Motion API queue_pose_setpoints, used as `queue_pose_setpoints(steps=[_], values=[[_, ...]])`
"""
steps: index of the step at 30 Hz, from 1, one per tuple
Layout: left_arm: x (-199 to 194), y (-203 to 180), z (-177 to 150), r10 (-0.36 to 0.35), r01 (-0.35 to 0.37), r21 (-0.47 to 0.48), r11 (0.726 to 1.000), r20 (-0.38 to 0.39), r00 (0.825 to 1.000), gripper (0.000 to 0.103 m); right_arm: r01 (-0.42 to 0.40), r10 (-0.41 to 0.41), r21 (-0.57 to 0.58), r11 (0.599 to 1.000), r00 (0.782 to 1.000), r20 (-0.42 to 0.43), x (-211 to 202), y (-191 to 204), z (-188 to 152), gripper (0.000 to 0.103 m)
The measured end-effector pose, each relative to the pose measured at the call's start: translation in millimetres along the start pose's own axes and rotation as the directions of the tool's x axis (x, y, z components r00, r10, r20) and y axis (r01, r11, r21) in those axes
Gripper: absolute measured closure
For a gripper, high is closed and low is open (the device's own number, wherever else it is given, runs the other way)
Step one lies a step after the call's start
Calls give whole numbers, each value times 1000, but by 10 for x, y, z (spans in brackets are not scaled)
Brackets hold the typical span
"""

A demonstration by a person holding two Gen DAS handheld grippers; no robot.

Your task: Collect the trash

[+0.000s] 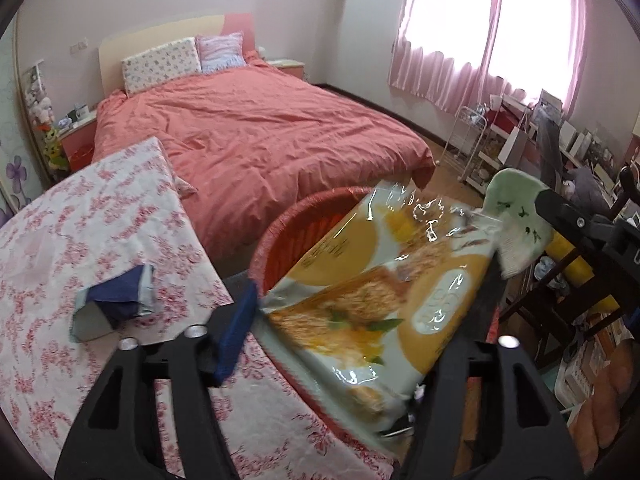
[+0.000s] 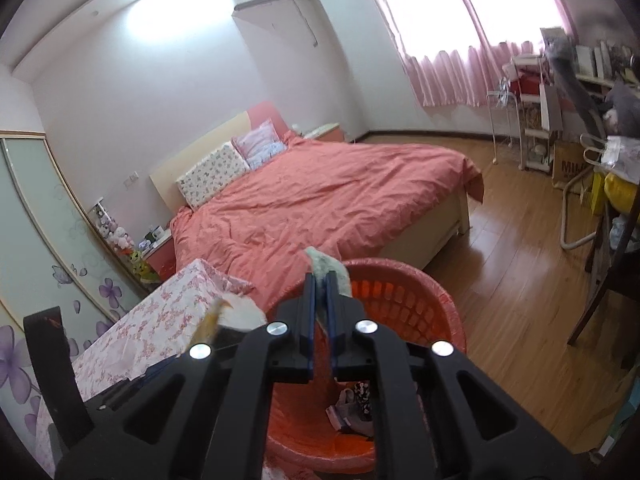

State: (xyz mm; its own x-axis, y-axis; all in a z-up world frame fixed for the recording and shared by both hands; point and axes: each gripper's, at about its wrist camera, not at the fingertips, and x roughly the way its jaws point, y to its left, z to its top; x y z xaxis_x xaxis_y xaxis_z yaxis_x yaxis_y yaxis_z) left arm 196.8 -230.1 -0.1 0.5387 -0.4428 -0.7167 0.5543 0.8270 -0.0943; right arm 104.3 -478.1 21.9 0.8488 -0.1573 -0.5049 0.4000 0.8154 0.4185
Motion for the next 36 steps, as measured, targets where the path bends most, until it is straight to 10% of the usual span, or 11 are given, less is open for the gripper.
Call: queue_pose_setpoints(steps=[36], values=[[-315, 837, -190, 122, -120, -75, 990, 28, 992, 23, -15, 11, -94, 995, 999, -37, 28, 341, -218, 71]])
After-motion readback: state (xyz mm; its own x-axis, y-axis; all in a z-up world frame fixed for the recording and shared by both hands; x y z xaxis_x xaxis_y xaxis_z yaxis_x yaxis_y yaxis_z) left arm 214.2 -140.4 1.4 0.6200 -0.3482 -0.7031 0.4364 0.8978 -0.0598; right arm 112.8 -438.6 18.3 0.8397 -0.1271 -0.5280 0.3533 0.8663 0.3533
